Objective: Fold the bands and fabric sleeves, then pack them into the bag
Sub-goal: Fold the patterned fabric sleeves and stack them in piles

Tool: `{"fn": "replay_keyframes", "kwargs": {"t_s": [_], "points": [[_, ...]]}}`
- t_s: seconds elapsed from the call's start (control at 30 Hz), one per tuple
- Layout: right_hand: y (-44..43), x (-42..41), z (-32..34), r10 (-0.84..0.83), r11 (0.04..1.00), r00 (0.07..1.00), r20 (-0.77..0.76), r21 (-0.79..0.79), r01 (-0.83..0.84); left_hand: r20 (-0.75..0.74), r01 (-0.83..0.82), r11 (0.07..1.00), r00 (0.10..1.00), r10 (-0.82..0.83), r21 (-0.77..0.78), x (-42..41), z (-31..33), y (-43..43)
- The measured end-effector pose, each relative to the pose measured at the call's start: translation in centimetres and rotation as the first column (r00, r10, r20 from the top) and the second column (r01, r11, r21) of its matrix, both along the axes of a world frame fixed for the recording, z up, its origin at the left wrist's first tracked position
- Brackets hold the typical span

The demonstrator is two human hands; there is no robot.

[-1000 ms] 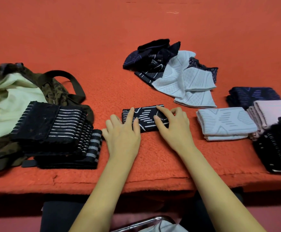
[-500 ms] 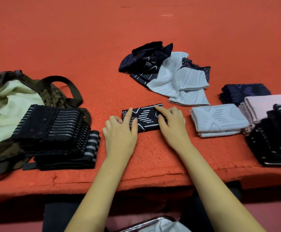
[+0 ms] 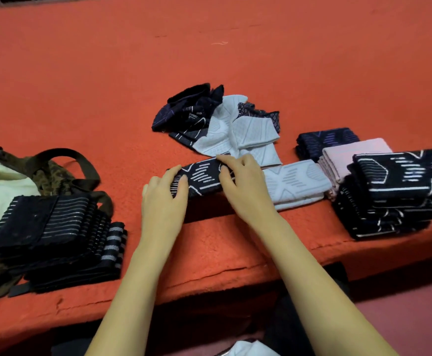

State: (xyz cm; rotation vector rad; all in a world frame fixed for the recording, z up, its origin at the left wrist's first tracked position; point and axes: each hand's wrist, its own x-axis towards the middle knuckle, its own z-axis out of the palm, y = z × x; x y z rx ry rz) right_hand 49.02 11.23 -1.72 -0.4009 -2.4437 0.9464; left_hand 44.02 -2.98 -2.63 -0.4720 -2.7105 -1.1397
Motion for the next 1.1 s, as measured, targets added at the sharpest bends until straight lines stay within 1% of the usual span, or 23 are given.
{"fn": "replay_keyframes", "kwargs": {"t_s": [0.13,0.2,0.33,0.47,0.6,0.73,0.97,1.1], "points": [[4.1,3.4,4.0,-0.132,0.991,0.975,-0.178,-0.001,0.134,-0.100,0.142,0.985,0.986,-0.133,0.099,2.0,4.2,5.0],[6.6,5.8,5.3,-0.180,0.982,0.956,-0.230,0.010,0.188,-0.128,0.238,0.960,0.967,-0.220,0.148,3.4,5.6,7.8],[12.4,10.5,6.5,-0.281,0.954,0.928,-0.245,0.035,0.298,-0.112,0.400,0.889,0.916,-0.385,0.223,6.8,6.9,13.4],[17.2,14.5,6.5,-0.354,0.933,0.915,-0.193,-0.001,0.361,-0.108,0.486,0.842,0.874,-0.475,0.234,10.0,7.2,17.9],[19.6,16.8,5.6,-0.396,0.917,0.897,-0.197,-0.041,0.396,-0.100,0.523,0.824,0.852,-0.514,0.217,12.1,6.5,20.7],[21.1,17.4,4.1,-0.405,0.914,0.898,-0.170,-0.058,0.401,-0.069,0.516,0.842,0.856,-0.512,0.159,12.7,4.9,22.0],[21.6,17.2,1.9,-0.424,0.900,0.892,-0.156,-0.182,0.396,-0.073,0.443,0.889,0.896,-0.437,0.112,13.0,2.8,22.3],[21.8,17.2,1.1,-0.436,0.890,0.887,-0.151,-0.223,0.399,-0.045,0.411,0.907,0.912,-0.409,0.089,13.3,2.0,22.6]]}}
